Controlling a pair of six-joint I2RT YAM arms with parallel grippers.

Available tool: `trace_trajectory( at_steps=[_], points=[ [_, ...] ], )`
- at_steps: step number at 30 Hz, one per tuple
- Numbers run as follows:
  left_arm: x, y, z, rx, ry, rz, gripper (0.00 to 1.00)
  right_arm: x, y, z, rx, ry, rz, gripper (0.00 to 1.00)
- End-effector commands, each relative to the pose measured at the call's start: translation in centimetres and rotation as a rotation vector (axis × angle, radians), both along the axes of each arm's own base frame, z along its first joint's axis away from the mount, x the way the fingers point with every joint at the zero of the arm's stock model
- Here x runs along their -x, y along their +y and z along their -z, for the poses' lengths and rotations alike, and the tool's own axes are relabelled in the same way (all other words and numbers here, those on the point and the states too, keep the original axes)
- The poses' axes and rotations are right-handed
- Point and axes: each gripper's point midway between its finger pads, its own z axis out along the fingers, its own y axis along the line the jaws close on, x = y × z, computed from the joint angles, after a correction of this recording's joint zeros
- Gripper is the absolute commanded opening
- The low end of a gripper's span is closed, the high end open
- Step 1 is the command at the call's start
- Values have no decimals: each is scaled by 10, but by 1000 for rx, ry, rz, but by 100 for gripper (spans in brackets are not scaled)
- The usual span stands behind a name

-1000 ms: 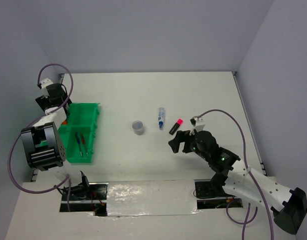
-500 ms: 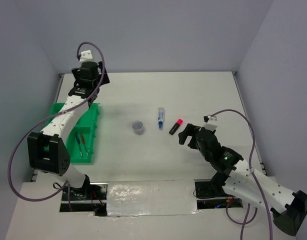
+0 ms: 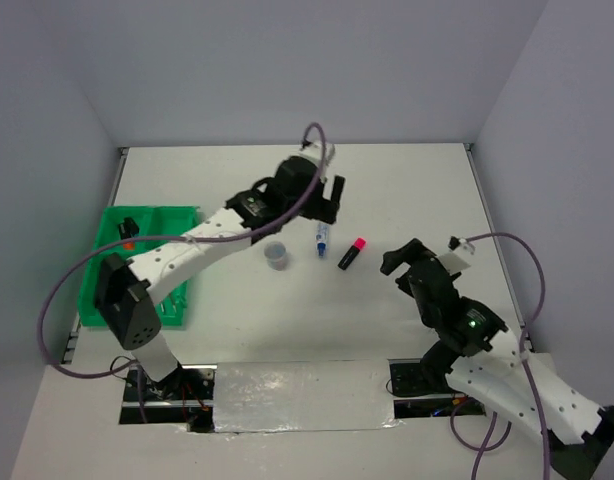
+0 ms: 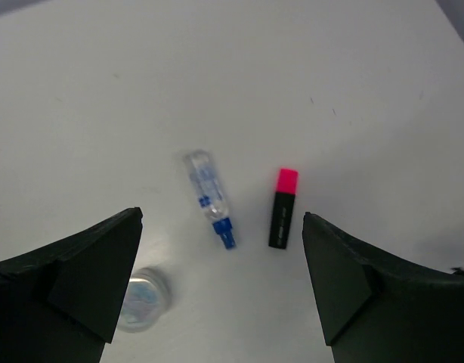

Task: Sort the stationery into containers
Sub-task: Pick up the pen from the center of the board.

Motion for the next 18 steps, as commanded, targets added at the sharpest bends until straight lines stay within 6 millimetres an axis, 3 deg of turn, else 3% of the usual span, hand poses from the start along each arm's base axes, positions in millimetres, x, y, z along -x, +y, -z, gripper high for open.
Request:
trace_trajectory(
  at_steps=[1, 3, 4, 8, 9, 10, 11, 12, 18],
  points=[
    [25, -49, 59, -27, 112, 108, 99, 13, -35, -18, -19, -54, 140, 100],
    [36, -75, 75, -20, 109, 153, 99, 19, -45, -35, -17, -72, 162, 100],
    [49, -94, 95, -38, 129, 187, 99, 25, -55, -38, 6, -68, 176, 100],
    [63, -134, 139, -41, 178, 238, 97, 35, -65, -66, 6, -126, 153, 100],
    [63, -137, 148, -52, 182, 235, 97, 37, -65, -69, 5, -135, 139, 100],
    [66, -142, 170, -90, 204, 238, 95, 39, -64, -74, -2, -156, 111, 100],
    [62, -147, 170, -95, 194, 230, 94, 40, -62, -75, -7, -164, 95, 100],
    [60, -147, 189, -133, 211, 227, 94, 41, -61, -77, -2, -174, 77, 100],
    [48, -140, 215, -225, 202, 164, 93, 44, -55, -75, -28, -210, 20, 100]
  ],
)
